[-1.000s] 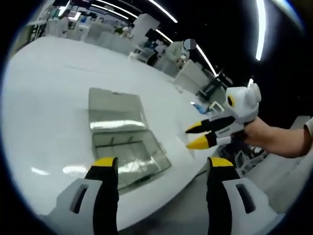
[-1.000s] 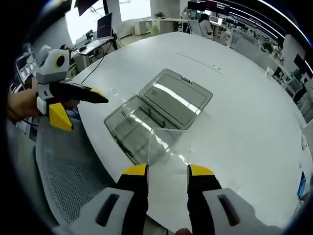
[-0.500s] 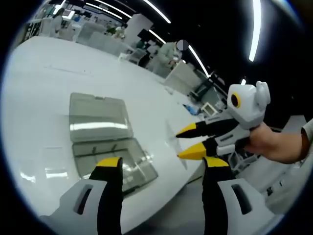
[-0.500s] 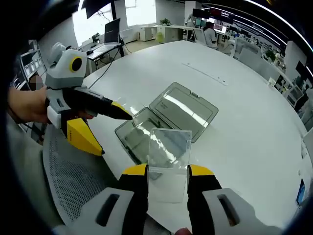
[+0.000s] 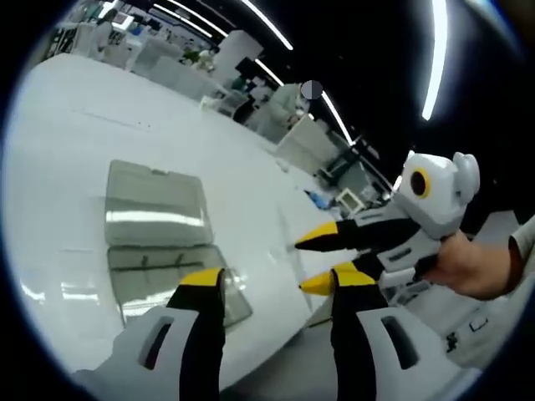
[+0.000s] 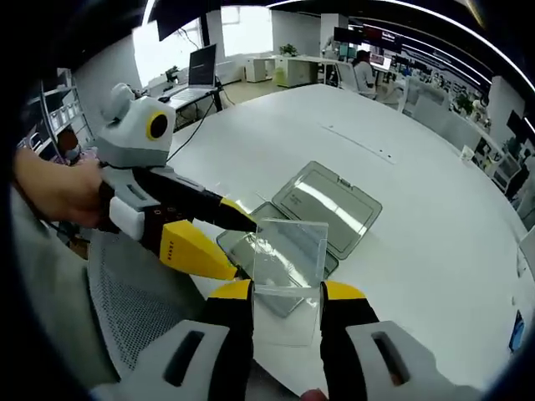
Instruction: Insert the divider into the dual guide fixture by aligning both edges with the guide slots and pushing it downward to the bottom, including one-sided entry, uneven engagement, binding, and posture correction.
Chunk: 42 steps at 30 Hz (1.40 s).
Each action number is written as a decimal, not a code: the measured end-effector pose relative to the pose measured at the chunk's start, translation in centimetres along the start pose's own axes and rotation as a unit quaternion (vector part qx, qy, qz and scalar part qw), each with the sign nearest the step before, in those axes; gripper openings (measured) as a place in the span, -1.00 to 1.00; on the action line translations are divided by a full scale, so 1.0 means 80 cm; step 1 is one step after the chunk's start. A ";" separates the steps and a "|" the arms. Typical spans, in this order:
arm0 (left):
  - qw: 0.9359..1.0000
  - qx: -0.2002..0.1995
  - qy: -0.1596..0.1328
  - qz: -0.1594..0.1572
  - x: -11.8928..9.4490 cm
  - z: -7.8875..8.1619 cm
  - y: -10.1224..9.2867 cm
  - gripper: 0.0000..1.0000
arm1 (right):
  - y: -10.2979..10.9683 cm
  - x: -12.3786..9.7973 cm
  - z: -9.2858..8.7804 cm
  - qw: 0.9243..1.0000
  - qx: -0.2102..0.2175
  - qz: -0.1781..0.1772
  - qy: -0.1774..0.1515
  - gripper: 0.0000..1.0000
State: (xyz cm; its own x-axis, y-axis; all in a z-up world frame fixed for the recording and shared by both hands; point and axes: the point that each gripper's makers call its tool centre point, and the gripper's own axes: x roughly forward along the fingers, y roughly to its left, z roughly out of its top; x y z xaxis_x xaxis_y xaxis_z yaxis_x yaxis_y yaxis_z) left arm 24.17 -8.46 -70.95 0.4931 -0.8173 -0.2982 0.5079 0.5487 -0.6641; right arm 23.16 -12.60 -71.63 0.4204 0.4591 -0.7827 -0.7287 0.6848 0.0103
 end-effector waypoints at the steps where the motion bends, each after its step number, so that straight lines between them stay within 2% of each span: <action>1: 1.000 0.000 -0.002 0.000 0.000 0.001 0.000 -0.13 | 0.001 0.000 0.001 1.000 0.001 0.000 -0.002 -0.49; 10: 1.000 -0.013 -0.014 -0.001 -0.001 0.005 -0.003 -0.41 | 0.008 -0.002 0.008 1.000 0.009 0.004 -0.014 -0.49; 19: 1.000 -0.019 -0.022 -0.001 -0.002 0.009 -0.005 -0.55 | 0.018 -0.001 0.016 1.000 0.016 0.010 -0.025 -0.49; 25: 0.999 -0.026 -0.036 -0.003 -0.003 0.016 -0.004 -0.72 | 0.021 0.000 0.019 0.999 0.018 0.013 -0.027 -0.49; 42: 0.999 -0.032 -0.042 -0.008 -0.003 0.019 -0.007 -0.87 | 0.025 0.000 0.022 0.999 0.020 0.013 -0.030 -0.49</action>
State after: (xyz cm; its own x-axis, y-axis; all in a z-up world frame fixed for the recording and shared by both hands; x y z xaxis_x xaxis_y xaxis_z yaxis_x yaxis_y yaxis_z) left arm 24.85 -8.31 -69.51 0.5441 -0.8070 -0.2296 0.4710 0.5202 -0.7124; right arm 22.66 -10.23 -70.49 0.4336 0.5097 -0.7430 -0.7187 0.6930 0.0560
